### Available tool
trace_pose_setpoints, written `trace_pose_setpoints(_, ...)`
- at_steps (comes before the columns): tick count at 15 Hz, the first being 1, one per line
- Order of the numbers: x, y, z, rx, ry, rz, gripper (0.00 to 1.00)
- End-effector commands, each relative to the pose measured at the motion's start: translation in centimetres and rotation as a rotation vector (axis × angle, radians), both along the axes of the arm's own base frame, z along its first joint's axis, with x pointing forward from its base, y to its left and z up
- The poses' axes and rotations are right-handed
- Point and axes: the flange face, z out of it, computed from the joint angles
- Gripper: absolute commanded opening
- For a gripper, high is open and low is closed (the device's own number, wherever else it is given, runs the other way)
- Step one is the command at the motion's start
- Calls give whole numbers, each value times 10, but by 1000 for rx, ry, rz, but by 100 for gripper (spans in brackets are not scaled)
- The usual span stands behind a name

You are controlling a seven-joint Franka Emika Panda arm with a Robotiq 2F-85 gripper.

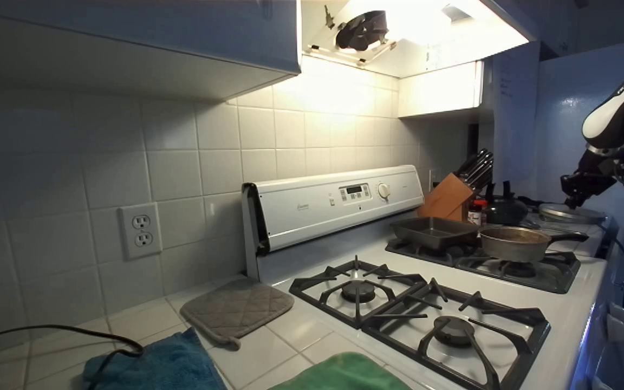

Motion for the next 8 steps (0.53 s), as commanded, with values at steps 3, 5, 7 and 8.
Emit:
trace_pose_setpoints(3,13,-24,-24,-28,49,-33,6)
trace_pose_setpoints(5,14,-29,-31,-33,69,-34,6)
trace_pose_setpoints(7,15,-36,-39,-39,88,-42,6)
trace_pose_setpoints(8,15,-38,-42,-37,97,-46,6)
